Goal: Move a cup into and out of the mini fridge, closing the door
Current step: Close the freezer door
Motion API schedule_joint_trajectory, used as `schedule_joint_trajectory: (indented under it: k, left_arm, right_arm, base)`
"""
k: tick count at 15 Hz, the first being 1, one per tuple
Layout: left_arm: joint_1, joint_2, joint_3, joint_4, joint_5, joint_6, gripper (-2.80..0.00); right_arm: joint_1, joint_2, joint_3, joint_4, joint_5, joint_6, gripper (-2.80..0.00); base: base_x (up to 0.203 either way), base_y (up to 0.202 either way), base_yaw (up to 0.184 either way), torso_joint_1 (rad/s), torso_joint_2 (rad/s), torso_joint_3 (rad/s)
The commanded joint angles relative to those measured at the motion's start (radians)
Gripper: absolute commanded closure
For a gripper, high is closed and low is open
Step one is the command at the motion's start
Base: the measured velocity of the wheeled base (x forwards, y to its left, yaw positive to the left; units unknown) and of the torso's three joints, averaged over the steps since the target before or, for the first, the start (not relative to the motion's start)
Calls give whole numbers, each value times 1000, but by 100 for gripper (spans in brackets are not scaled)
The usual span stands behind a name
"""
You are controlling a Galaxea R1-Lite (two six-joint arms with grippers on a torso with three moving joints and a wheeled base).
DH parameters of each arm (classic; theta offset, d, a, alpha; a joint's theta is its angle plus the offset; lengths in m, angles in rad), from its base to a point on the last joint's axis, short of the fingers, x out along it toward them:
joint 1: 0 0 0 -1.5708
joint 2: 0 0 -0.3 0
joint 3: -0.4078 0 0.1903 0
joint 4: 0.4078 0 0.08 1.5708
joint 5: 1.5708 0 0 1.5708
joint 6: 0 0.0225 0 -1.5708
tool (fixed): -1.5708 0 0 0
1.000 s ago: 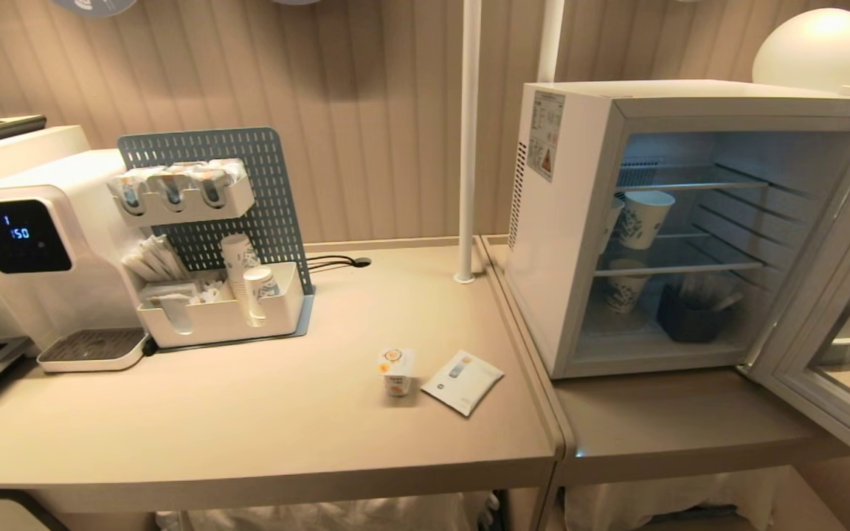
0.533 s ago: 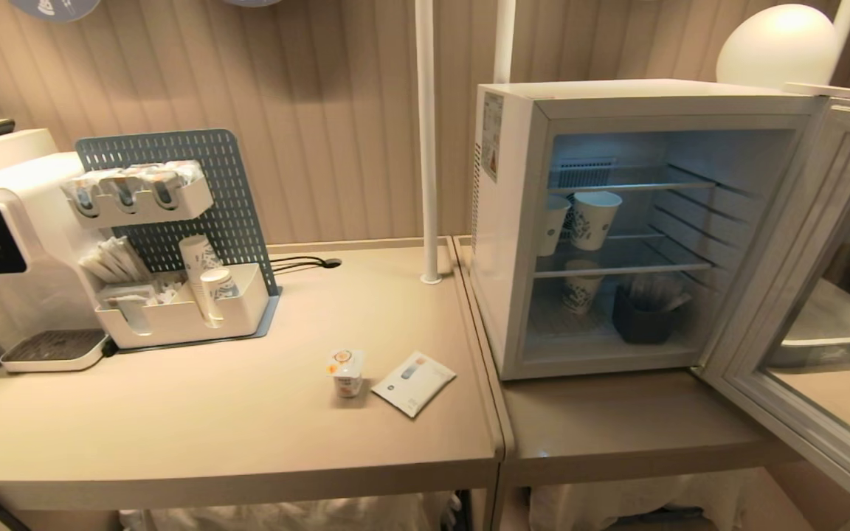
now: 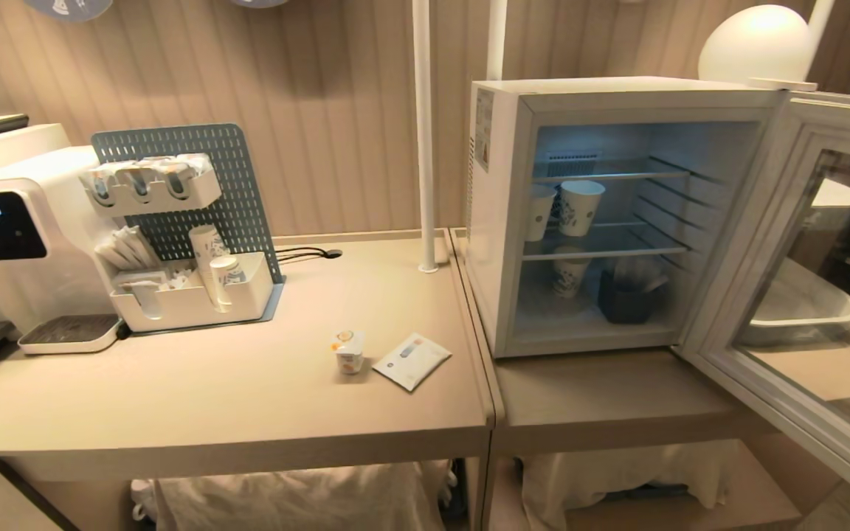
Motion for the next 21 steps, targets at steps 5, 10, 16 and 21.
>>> schedule_joint_trajectory:
  k: [5,10,16,21]
  left_arm:
    - [-1,0,-1,1,1,-1,0]
    - [-1,0,-1,1,2,-1,0]
    - [-1,0,0,1,2,-1,0]
    - [-1,0,-1,1,0,-1,0]
  right_arm:
    - [1,2,0,0,1,0,0]
    - [0,2,0,0,1,0,0]
    - [1,2,0,0,1,0,0]
    - [0,2,0,0,1,0,0]
  base:
    - [-177,0,-4,4,1,4]
    - [-11,-14,3,0,0,1]
    - [0,-178,2,3,2,4]
    - [0,-196,-1,2,1,3]
